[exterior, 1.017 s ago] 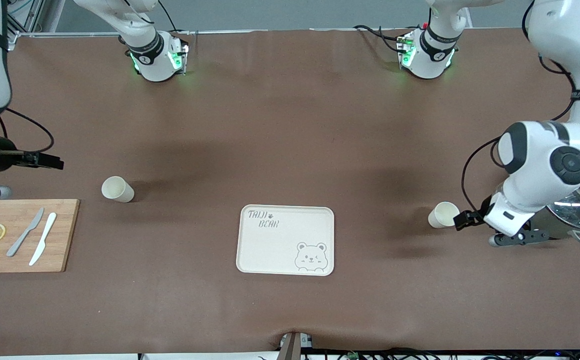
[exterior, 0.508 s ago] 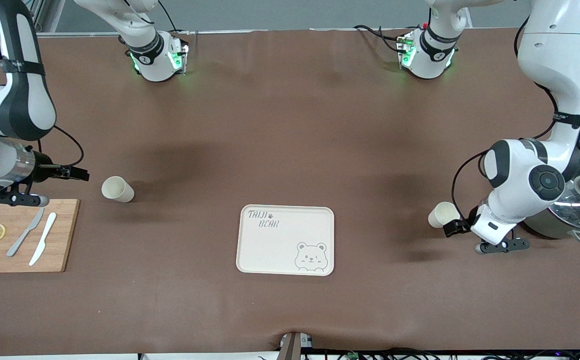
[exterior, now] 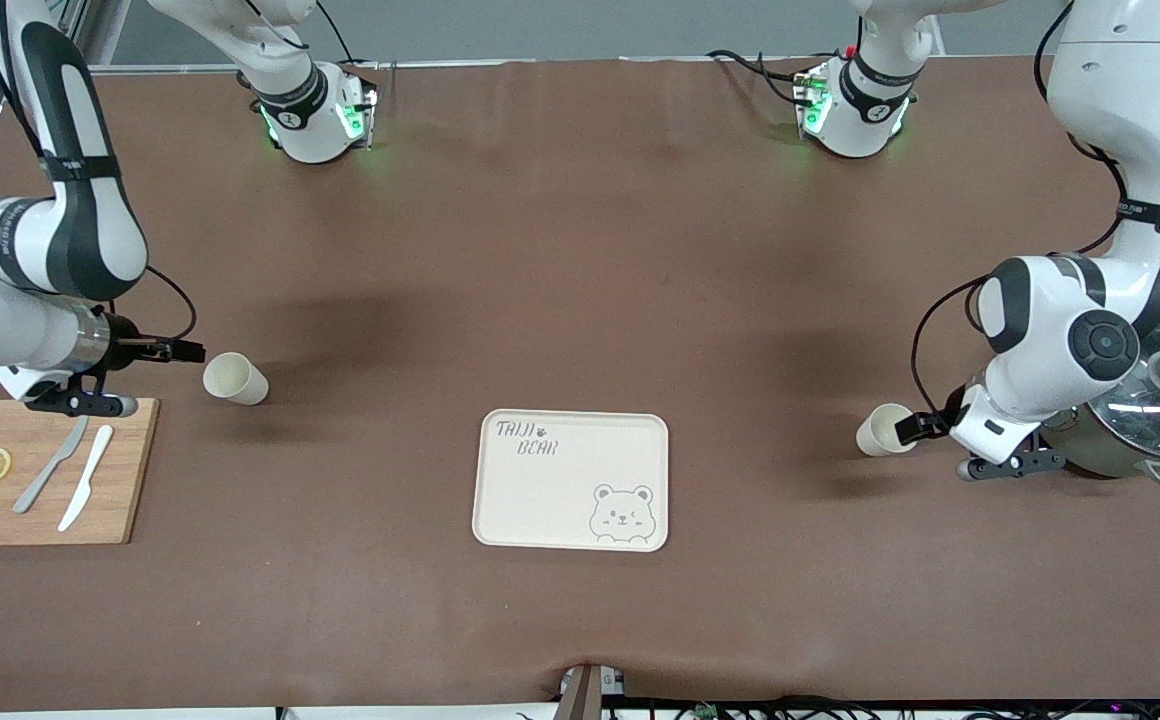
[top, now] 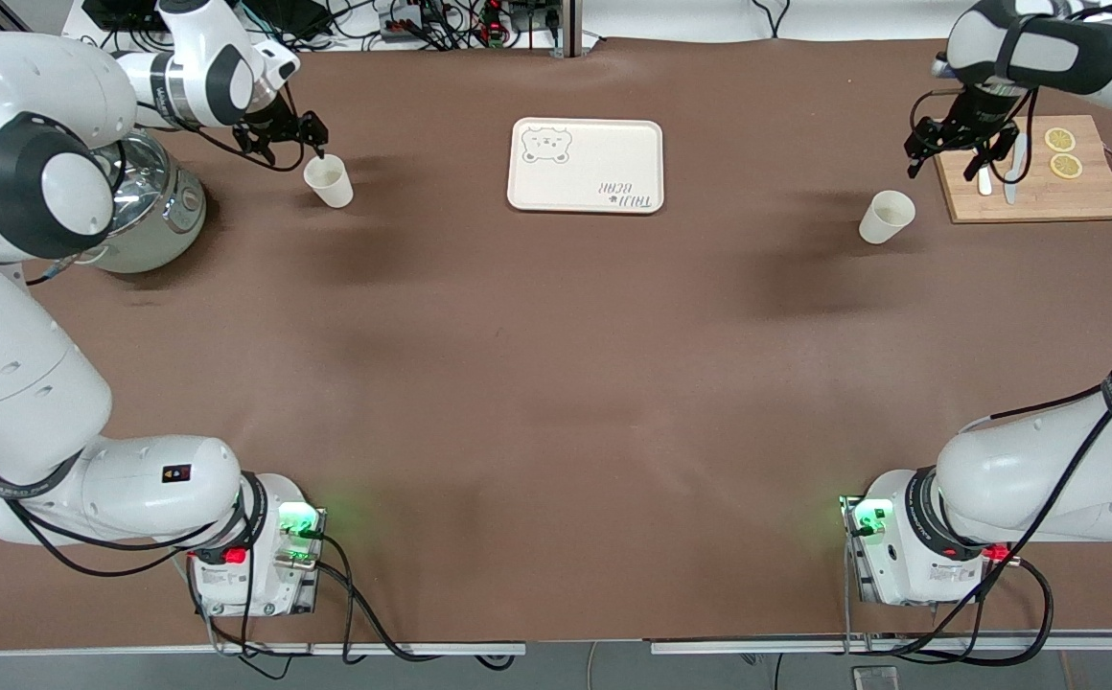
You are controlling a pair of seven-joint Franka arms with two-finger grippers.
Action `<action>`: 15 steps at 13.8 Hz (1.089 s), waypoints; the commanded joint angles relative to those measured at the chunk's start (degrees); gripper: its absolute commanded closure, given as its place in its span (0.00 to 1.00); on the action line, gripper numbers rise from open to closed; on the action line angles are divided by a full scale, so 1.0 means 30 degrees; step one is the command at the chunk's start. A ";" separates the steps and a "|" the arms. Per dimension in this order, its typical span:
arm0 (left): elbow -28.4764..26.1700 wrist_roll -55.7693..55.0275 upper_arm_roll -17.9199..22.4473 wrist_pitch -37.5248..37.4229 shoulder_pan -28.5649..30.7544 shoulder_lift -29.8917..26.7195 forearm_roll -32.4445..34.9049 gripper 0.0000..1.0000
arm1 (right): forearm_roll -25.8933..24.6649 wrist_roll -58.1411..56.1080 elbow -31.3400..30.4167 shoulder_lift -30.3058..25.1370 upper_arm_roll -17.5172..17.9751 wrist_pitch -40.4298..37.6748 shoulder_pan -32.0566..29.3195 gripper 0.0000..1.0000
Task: Place white IKEA cup upright on tray with both arms
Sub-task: 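Grasp each paper cup by its rim with the left and right grippers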
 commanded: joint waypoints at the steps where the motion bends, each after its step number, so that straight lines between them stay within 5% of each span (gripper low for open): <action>1: -0.1010 0.0304 -0.0114 -0.0143 0.0144 -0.0610 -0.0189 0.18 | 0.0163 -0.0242 -0.1903 -0.0088 0.0134 0.2343 -0.0308 0.00; 5: -0.0924 0.0274 -0.0173 -0.0026 -0.0002 -0.0114 -0.0189 0.23 | 0.0163 -0.0213 -0.3288 0.0467 0.0164 0.4696 -0.0337 0.42; 8: -0.0719 0.0274 -0.0318 0.0150 0.0084 0.0384 -0.0218 0.37 | 0.0192 -0.0213 -0.3288 0.1696 0.0164 0.6010 -0.0833 0.51; 10: -0.0194 0.0245 -0.0348 0.0179 -0.0148 0.0824 -0.0218 0.56 | 0.0221 -0.0184 -0.3259 0.1817 0.0193 0.5929 -0.0836 0.93; 11: 0.0041 0.0187 -0.0377 0.0179 -0.0178 0.0913 -0.0218 0.68 | 0.0279 -0.0183 -0.3259 0.1788 0.0222 0.5840 -0.0807 1.00; 13: 0.0656 0.0012 -0.0640 0.0150 -0.0208 0.1235 -0.0218 1.00 | 0.0338 -0.0154 -0.3171 0.1730 0.0222 0.5752 -0.0748 1.00; 15: 0.1067 -0.0106 -0.0817 0.0121 -0.0266 0.1236 -0.0218 1.00 | 0.0368 0.0021 -0.2763 0.1613 0.0310 0.4791 -0.0719 1.00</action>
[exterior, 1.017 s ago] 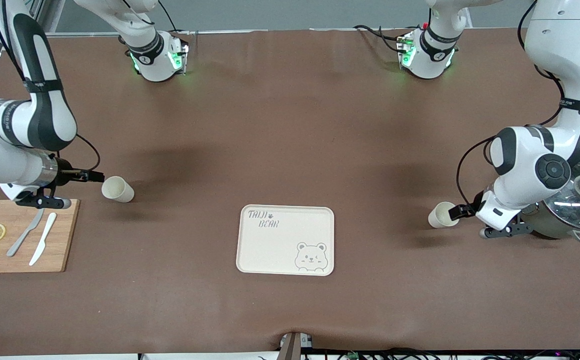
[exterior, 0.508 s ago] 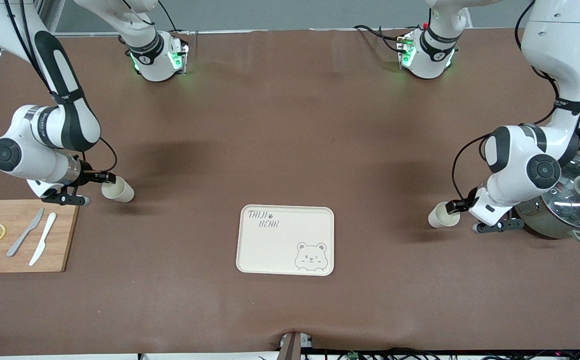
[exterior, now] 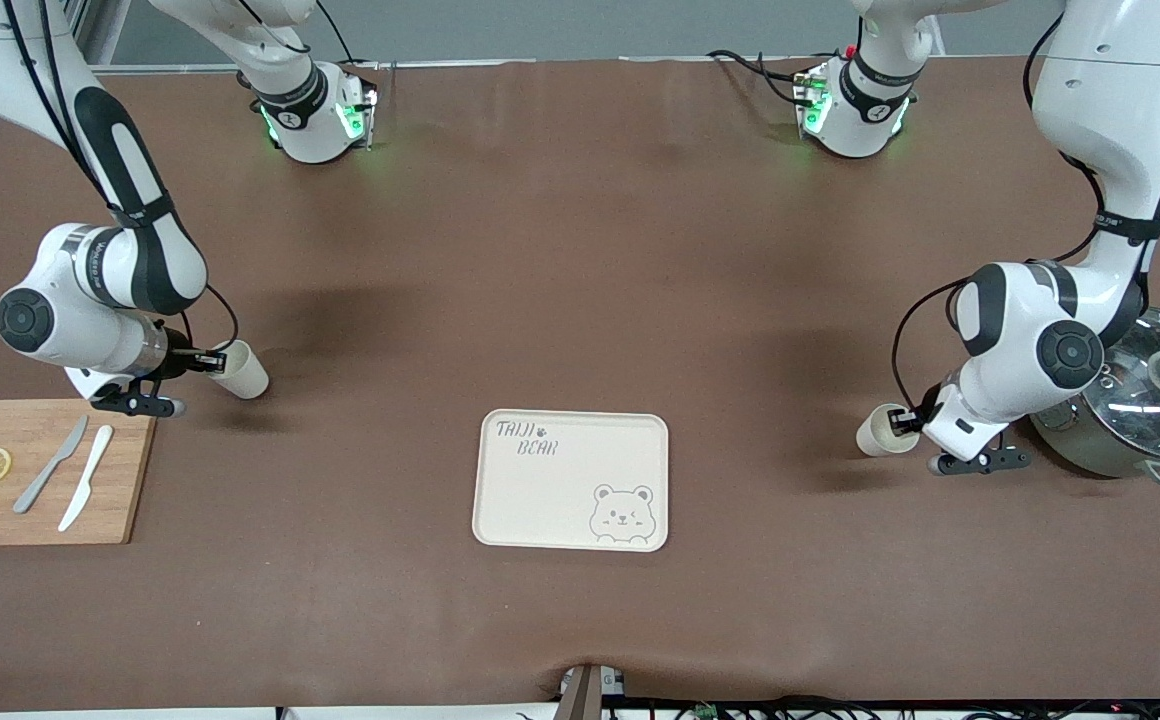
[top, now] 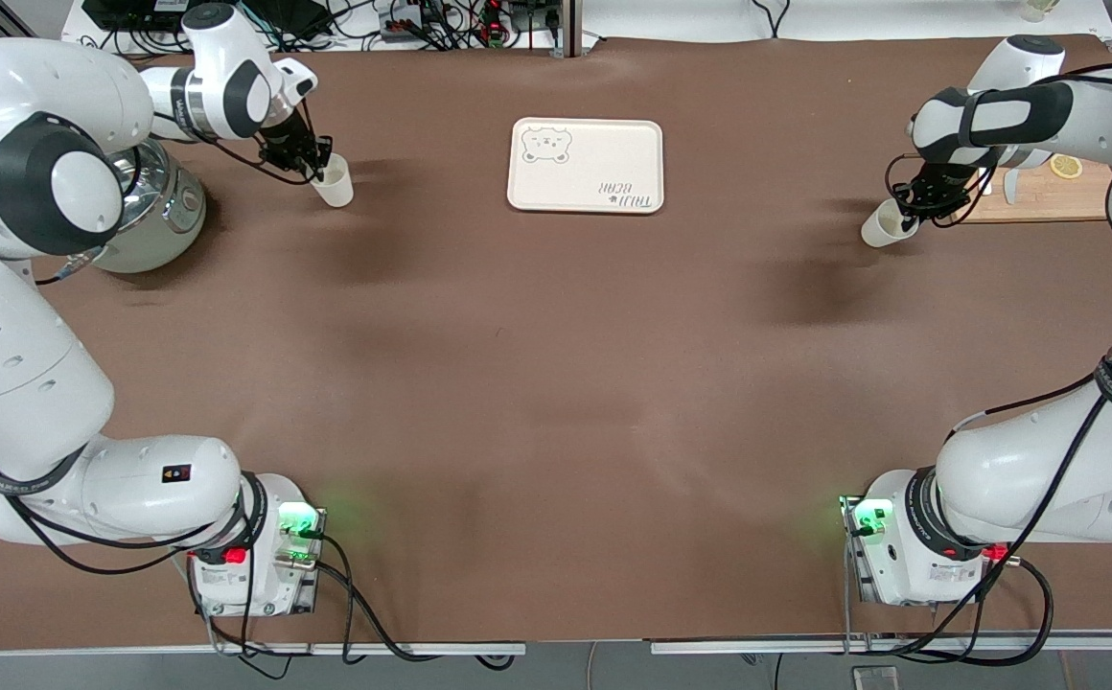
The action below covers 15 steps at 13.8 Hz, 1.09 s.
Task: Place white IKEA cup upright on tray with both arms
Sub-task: 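Grasp each paper cup by its rim with the left and right grippers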
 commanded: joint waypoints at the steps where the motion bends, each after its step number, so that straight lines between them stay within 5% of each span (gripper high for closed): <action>1: 0.1148 -0.0161 -0.0427 -0.0238 -0.0156 0.0235 -0.0247 1.00 | 0.0220 0.0039 0.0795 -0.0177 0.0230 -0.1583 -0.0105 1.00; 9: 0.4340 -0.4926 -0.3179 -0.3693 -0.0419 0.0175 -0.0247 1.00 | 0.1187 0.0244 0.4662 -0.0178 0.0172 -0.6859 0.0394 1.00; 15: 0.6771 -1.3095 -0.3359 -0.3844 -0.4134 0.1227 -0.0247 1.00 | 0.1187 0.0651 0.8469 -0.0148 0.0171 -1.0552 0.0862 1.00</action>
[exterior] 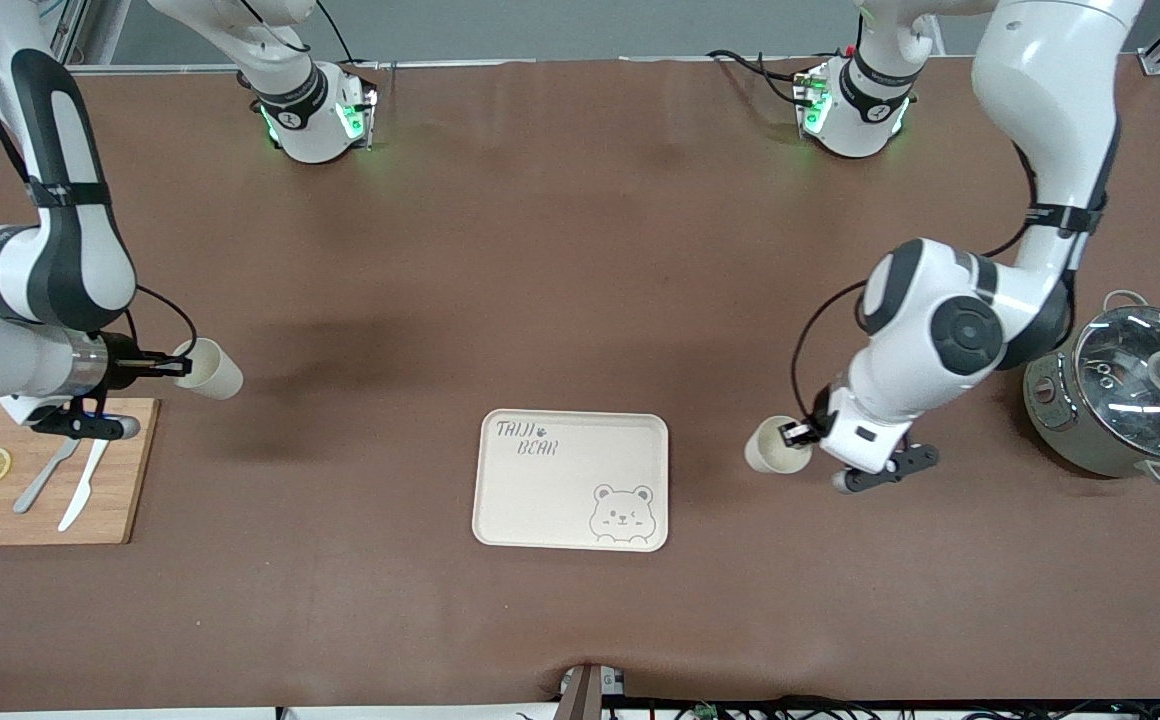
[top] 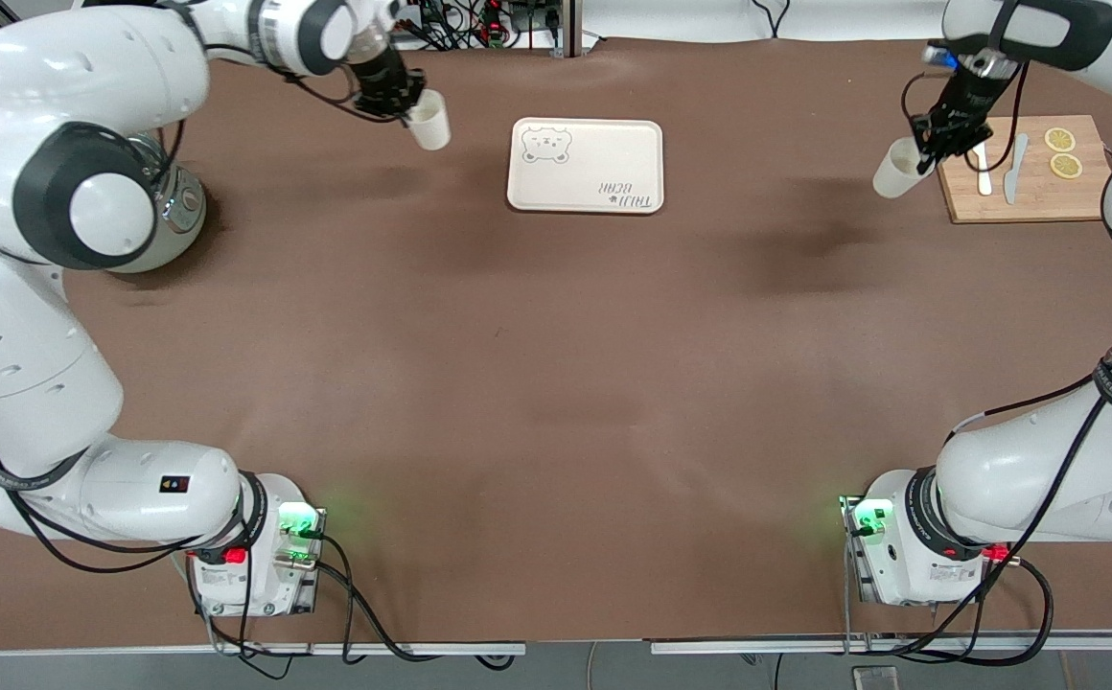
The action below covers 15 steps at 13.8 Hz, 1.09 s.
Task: Place white IKEA cup upright on tray with both arms
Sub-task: 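Carry both cups over the bear tray with the left and right grippers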
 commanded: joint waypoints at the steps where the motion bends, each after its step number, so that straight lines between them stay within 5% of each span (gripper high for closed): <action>1: 0.2032 -0.3233 0.0065 -0.0453 -0.1585 0.1247 -0.0230 1.00 | 0.0260 0.1199 0.1734 -0.0068 0.0007 -0.1548 0.0560 1.00; 6: 0.4845 -0.6873 0.0269 -0.0249 -0.3930 0.3707 -0.0055 1.00 | 0.0289 0.3398 0.2500 0.0049 0.0007 -0.1553 0.1964 1.00; 15: 0.4936 -0.6907 0.2233 0.3501 -0.6043 0.5058 0.0033 1.00 | 0.2486 1.0250 0.4845 0.3064 0.0007 -0.0211 0.5362 1.00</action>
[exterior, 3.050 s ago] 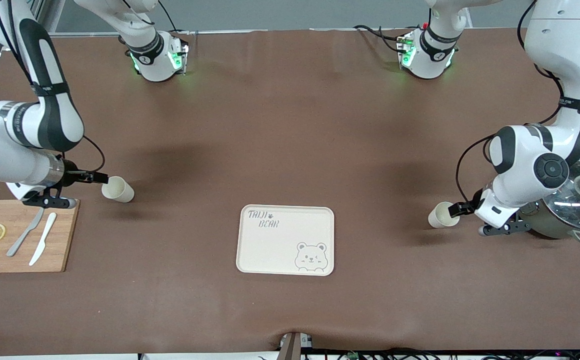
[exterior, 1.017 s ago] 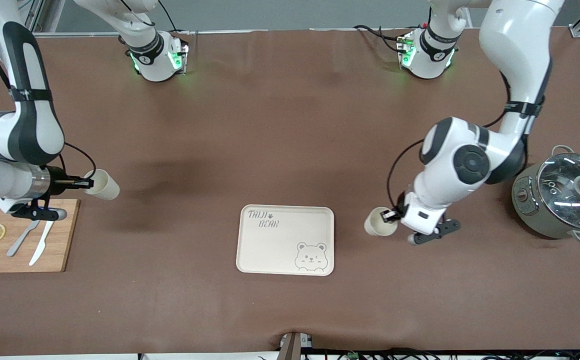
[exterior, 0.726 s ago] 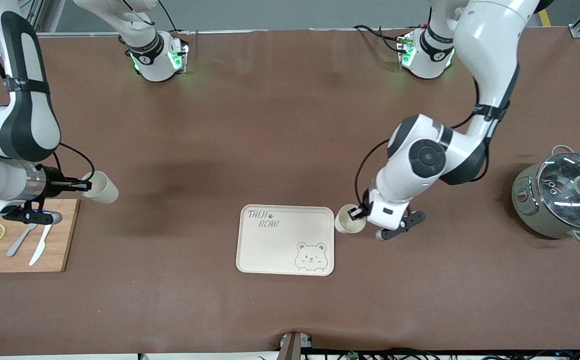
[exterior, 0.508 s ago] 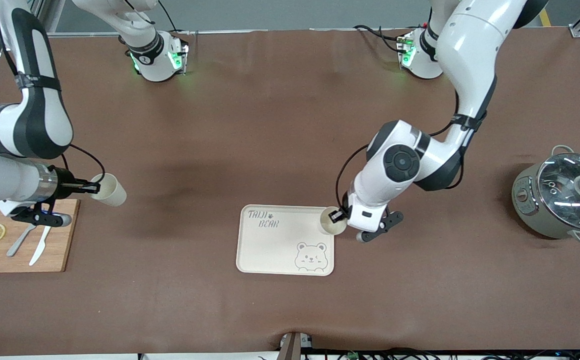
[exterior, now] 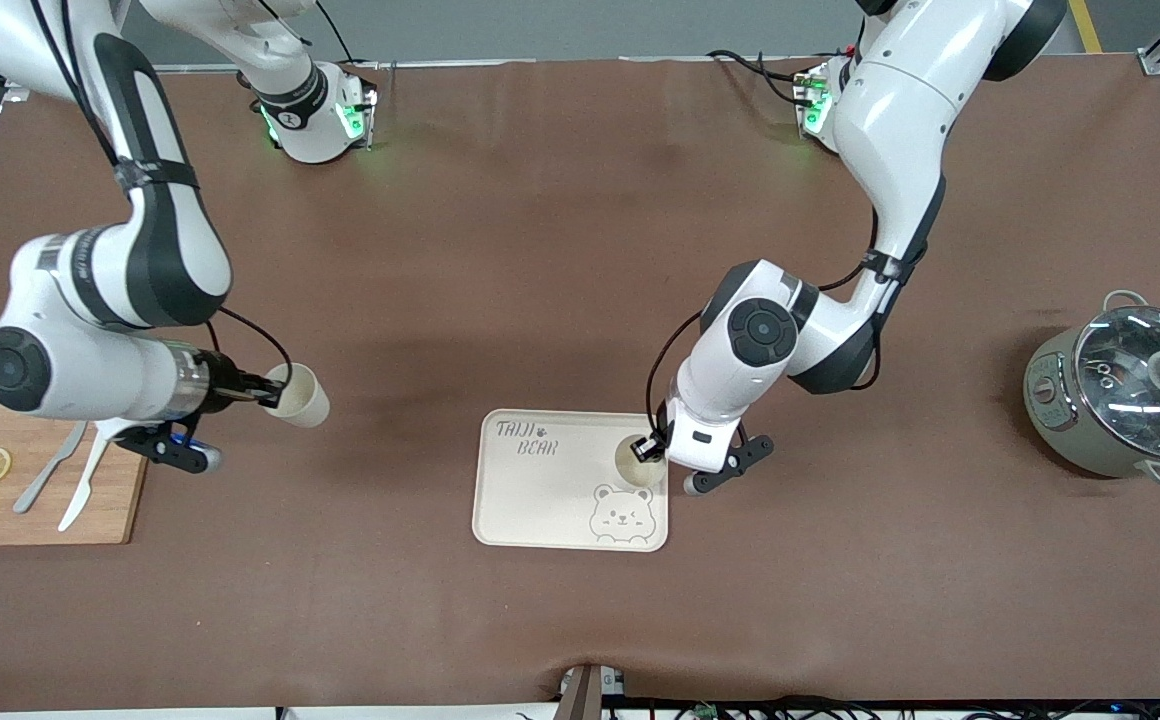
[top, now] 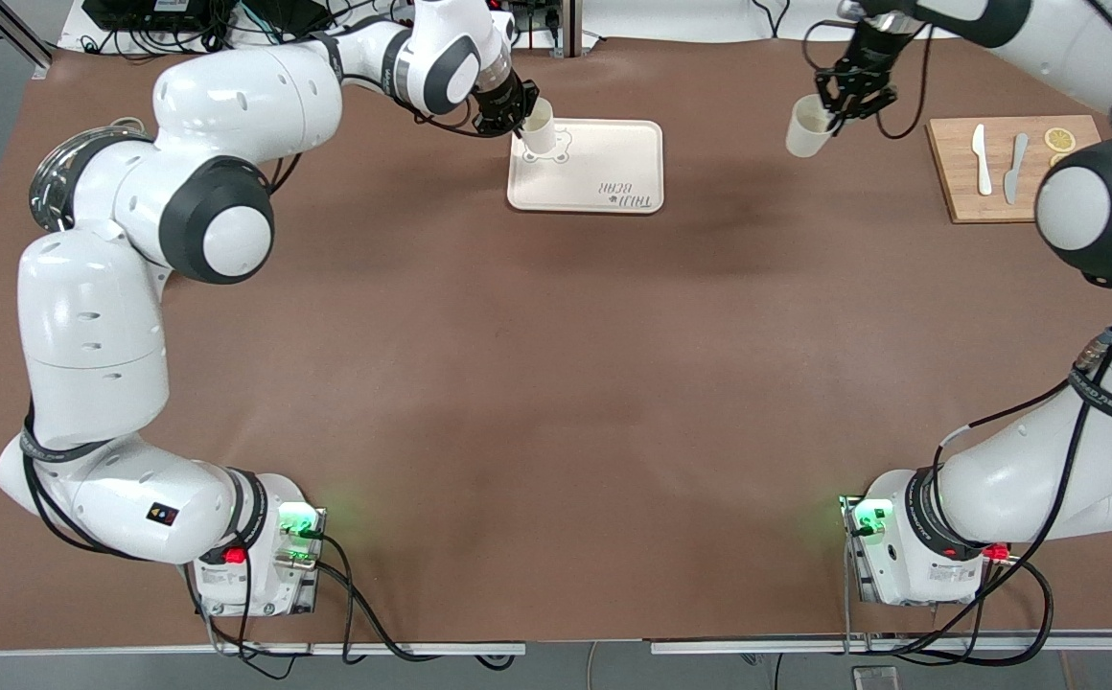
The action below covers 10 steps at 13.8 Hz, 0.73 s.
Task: Place white IKEA cup upright on tray with both arms
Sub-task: 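Carry both cups over the bear tray with the left and right grippers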
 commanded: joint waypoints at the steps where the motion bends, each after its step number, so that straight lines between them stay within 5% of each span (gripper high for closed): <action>1: 0.0600 -0.0101 0.0386 0.0275 -0.0342 0.0455 0.0063 1.00 | 0.0611 0.2567 0.1189 0.1499 -0.0116 0.1096 0.1081 1.00; 7: 0.0600 -0.0042 0.0590 0.0684 -0.0693 0.0719 0.0325 1.00 | 0.1376 0.8193 0.2210 0.3871 -0.0116 0.4149 0.4302 1.00; 10: 0.0600 0.0045 0.0825 0.0744 -0.0782 0.1127 0.2429 1.00 | 0.1840 0.9782 0.3152 0.4694 -0.0086 0.4848 0.4862 1.00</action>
